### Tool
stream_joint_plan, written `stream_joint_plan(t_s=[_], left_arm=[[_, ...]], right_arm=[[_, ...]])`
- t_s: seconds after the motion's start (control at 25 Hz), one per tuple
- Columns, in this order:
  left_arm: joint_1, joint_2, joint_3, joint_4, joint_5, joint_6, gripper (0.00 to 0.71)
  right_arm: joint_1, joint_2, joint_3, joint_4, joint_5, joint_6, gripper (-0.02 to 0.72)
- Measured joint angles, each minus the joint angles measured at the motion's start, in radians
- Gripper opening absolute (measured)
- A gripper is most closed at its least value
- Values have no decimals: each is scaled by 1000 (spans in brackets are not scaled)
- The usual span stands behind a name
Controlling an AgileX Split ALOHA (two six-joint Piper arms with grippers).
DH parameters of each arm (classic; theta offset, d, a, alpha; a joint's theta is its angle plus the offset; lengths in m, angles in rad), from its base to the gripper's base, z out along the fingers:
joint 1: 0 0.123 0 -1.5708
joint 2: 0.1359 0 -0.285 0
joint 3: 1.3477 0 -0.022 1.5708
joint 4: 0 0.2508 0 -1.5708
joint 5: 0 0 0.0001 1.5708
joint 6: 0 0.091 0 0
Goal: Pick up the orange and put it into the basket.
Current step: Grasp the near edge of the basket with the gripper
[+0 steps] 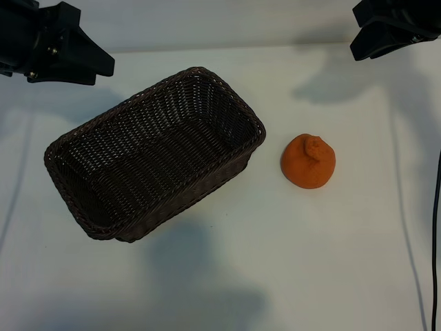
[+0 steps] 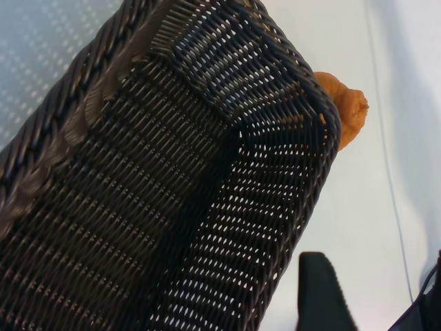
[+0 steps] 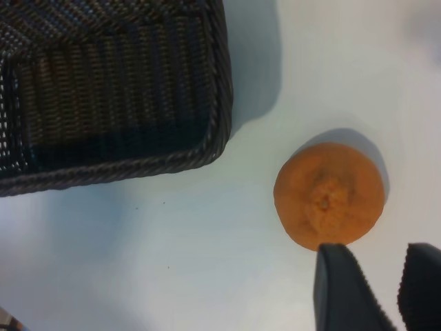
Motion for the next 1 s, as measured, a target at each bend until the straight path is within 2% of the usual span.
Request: stream_joint_plan(t_s=[0.8, 1.0], left_arm=[[0, 0, 0, 0, -55, 0, 429], [0, 0, 0, 11, -56, -78, 428]], right_arm=[[0, 0, 0, 0, 0, -1, 243], [0, 0, 0, 0, 0, -1, 243]])
